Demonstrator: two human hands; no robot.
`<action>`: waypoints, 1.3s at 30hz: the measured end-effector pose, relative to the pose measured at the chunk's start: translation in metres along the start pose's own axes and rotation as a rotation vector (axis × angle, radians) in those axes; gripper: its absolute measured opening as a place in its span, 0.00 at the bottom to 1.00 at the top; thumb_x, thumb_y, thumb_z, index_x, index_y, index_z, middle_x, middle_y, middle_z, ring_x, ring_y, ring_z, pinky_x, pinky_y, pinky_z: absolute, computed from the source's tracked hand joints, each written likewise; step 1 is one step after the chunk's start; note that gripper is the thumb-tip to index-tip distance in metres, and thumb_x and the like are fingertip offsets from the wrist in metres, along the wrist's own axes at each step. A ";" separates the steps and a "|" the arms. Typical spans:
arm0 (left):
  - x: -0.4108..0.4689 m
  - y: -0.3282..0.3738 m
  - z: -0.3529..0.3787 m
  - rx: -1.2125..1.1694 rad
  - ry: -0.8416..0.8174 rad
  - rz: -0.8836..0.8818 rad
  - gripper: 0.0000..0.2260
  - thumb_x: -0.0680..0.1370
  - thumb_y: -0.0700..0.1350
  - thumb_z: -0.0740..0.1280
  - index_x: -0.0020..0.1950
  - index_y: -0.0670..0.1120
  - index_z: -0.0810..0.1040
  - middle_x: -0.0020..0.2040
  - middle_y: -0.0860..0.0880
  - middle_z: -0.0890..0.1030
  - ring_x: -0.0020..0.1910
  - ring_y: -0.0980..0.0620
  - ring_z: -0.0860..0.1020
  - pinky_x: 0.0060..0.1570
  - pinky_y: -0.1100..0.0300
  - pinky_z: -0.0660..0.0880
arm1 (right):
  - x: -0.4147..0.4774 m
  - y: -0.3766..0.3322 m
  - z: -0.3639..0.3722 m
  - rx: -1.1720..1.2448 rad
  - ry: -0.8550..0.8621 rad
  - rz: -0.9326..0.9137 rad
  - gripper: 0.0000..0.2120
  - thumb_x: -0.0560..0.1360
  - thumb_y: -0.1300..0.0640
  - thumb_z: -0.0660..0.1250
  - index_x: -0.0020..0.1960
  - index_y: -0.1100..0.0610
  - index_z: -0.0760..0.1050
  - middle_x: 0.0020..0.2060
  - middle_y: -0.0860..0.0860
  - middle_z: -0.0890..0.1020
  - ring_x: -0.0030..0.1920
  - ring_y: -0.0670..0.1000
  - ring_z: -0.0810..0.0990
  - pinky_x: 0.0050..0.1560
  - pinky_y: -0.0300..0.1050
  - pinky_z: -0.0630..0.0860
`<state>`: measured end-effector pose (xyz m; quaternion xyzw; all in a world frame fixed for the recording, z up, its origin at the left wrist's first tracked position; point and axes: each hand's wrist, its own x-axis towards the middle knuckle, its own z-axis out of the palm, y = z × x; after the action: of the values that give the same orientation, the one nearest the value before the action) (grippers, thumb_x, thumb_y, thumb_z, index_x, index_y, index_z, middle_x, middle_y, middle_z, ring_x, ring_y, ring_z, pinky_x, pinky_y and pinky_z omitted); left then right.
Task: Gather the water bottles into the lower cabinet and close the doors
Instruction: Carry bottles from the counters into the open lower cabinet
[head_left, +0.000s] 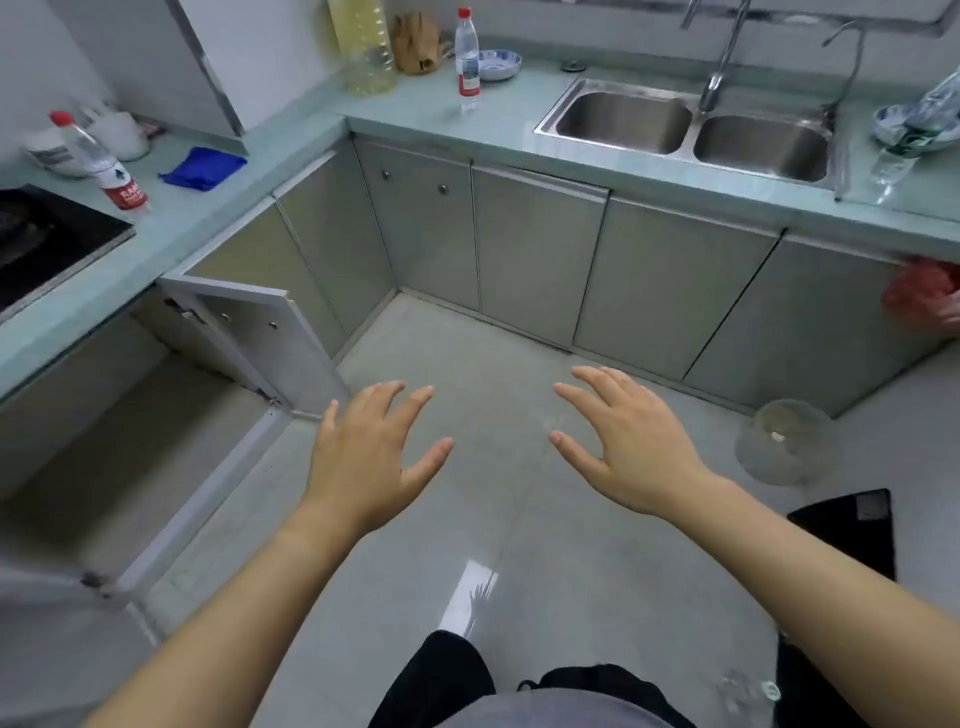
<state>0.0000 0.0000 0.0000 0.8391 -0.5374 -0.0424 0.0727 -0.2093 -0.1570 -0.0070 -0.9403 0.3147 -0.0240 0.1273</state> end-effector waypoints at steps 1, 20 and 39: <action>0.009 -0.002 0.001 -0.013 -0.023 -0.006 0.32 0.71 0.67 0.47 0.69 0.53 0.68 0.67 0.48 0.72 0.68 0.48 0.68 0.65 0.39 0.62 | 0.009 0.003 0.002 0.014 -0.010 0.012 0.32 0.73 0.35 0.46 0.69 0.50 0.66 0.70 0.52 0.68 0.70 0.56 0.64 0.66 0.57 0.66; 0.335 -0.134 -0.005 -0.013 0.007 0.102 0.35 0.69 0.69 0.43 0.71 0.55 0.65 0.69 0.48 0.69 0.70 0.50 0.64 0.68 0.41 0.59 | 0.332 0.006 -0.007 0.040 0.066 0.148 0.34 0.71 0.34 0.44 0.70 0.50 0.65 0.70 0.51 0.67 0.70 0.52 0.63 0.66 0.51 0.67; 0.737 -0.124 0.009 0.036 -0.064 0.055 0.28 0.75 0.65 0.53 0.72 0.55 0.61 0.68 0.51 0.69 0.68 0.50 0.66 0.65 0.45 0.65 | 0.667 0.207 -0.075 0.105 0.086 0.216 0.28 0.76 0.40 0.57 0.72 0.50 0.61 0.72 0.52 0.63 0.72 0.53 0.59 0.67 0.52 0.64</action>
<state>0.4188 -0.6191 -0.0246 0.8234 -0.5630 -0.0578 0.0416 0.1939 -0.7317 -0.0107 -0.8910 0.4177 -0.0667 0.1648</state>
